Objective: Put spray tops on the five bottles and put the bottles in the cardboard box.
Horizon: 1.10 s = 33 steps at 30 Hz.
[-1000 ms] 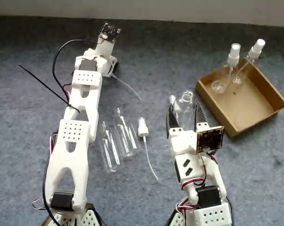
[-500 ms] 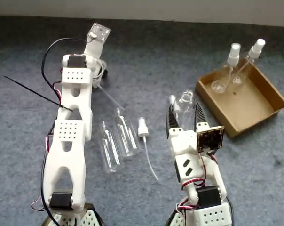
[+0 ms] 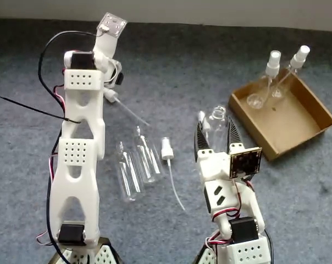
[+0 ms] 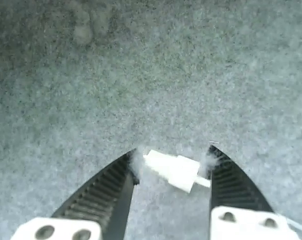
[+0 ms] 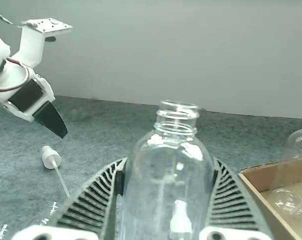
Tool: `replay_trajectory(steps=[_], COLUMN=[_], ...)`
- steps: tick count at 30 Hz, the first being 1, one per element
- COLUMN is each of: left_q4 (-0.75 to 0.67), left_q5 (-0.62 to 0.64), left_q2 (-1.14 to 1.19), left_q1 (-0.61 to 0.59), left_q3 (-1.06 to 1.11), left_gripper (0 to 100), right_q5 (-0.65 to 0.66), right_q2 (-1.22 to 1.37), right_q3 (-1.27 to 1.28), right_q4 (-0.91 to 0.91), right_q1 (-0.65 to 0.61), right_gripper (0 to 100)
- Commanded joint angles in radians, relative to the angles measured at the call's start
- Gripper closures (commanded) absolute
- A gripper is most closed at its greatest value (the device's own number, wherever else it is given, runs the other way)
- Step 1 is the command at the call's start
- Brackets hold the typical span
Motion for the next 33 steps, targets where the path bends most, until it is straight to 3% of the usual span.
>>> replay_trajectory(steps=[1, 3, 11, 16, 33], left_q4=[0.075, 0.112, 0.127, 0.121, 0.068], left_q5=[-0.003, 0.029, 0.413, 0.591, 0.772], left_q2=[-0.127, -0.145, -0.147, -0.110, 0.033], left_q1=[0.002, 0.001, 0.002, 0.001, 0.001], left_q3=[-0.050, -0.050, -0.039, 0.101, 0.136], left_gripper=[82, 82, 82, 82, 82], right_q5=[0.003, 0.003, 0.003, 0.003, 0.003], right_q2=[-0.008, -0.008, -0.013, -0.013, -0.013], right_q3=[0.113, 0.113, 0.113, 0.113, 0.113], right_q4=[0.004, 0.004, 0.035, 0.036, 0.038], right_q1=[-0.007, -0.007, -0.008, -0.008, -0.008], right_gripper=[85.7, 85.7, 85.7, 85.7, 85.7])
